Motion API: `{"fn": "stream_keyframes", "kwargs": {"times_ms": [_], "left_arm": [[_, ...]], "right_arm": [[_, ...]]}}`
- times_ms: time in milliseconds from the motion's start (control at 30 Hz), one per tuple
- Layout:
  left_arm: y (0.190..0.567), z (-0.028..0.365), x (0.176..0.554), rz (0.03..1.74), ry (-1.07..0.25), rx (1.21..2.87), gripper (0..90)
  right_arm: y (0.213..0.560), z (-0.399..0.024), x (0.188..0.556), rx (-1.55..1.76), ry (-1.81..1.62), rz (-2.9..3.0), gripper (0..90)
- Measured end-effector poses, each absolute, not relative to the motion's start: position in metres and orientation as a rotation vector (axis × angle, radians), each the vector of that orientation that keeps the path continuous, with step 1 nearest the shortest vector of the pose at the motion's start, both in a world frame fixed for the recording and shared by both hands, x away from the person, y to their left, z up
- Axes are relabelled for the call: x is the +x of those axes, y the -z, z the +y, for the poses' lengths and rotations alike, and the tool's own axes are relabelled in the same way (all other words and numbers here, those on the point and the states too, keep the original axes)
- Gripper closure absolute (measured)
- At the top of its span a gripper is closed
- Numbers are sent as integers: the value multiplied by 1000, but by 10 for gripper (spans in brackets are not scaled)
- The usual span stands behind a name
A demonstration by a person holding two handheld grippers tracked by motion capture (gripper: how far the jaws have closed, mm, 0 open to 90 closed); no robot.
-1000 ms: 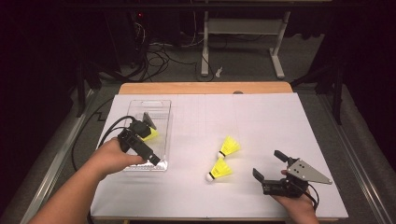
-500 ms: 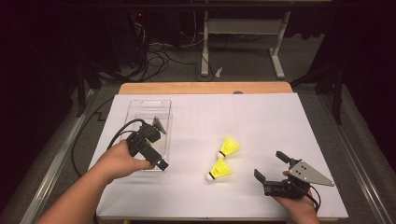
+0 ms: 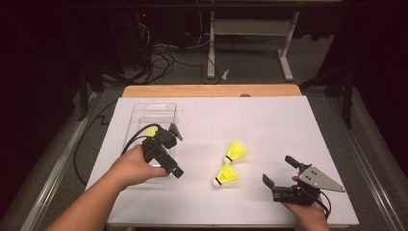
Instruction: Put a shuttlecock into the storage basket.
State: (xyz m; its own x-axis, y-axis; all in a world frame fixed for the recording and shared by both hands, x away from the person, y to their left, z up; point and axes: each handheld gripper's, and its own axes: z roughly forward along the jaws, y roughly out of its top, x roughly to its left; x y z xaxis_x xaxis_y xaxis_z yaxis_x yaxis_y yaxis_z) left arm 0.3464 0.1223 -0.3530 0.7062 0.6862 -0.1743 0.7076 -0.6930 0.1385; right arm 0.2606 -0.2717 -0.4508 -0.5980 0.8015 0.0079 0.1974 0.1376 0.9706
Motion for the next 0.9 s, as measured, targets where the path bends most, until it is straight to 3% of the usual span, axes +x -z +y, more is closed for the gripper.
{"fn": "stream_keyframes", "kwargs": {"times_ms": [900], "left_arm": [[352,79,340,1005,160,2756,6]], "right_arm": [[449,-273,261,957,-1492,1883,6]]}}
